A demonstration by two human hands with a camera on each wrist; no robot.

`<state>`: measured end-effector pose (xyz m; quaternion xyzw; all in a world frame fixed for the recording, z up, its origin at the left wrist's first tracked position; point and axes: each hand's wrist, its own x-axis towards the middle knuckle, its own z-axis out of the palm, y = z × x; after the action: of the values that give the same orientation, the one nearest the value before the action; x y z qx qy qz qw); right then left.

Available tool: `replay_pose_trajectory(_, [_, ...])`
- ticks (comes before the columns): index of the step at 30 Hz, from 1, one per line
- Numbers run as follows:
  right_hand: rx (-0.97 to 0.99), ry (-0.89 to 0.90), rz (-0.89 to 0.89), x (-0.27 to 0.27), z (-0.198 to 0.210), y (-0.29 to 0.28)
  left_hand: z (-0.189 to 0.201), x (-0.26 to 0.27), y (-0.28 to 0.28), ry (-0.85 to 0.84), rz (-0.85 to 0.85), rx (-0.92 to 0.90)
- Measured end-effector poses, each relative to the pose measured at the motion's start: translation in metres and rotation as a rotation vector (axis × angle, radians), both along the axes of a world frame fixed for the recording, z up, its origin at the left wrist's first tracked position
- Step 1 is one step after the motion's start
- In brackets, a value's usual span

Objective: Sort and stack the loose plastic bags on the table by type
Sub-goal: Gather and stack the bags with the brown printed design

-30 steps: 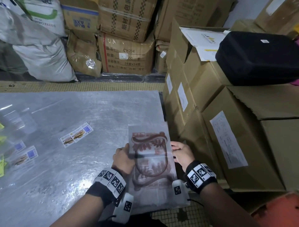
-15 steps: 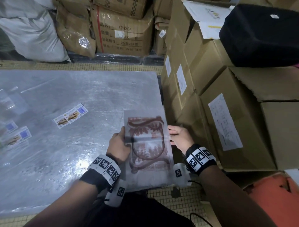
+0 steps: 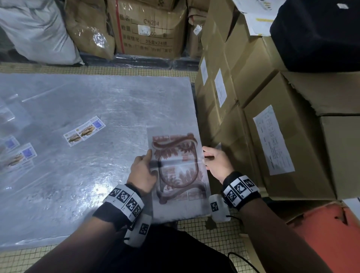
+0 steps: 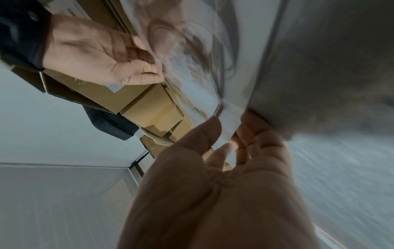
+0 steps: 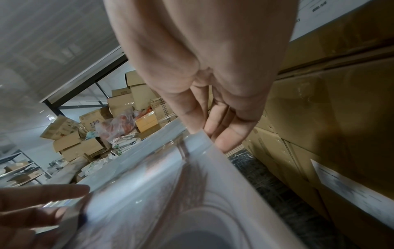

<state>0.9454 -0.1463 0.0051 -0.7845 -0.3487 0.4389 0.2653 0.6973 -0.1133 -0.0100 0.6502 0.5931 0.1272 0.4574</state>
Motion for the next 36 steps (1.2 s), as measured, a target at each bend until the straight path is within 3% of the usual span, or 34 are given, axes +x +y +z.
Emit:
replay_pose_trajectory(6, [0.018,-0.007,-0.026,-0.001,-0.002,-0.002,0.015,0.003,-0.004,0.012,0.034,-0.008])
replay_pose_trajectory(19, [0.052,-0.077,-0.027,0.001,-0.009,0.008,0.012,0.004,0.01,-0.001,0.044,0.081])
replay_pose_trajectory(36, [0.08,-0.161,-0.014,-0.002,-0.009,0.017,0.018,0.01,0.029,0.029,0.03,0.069])
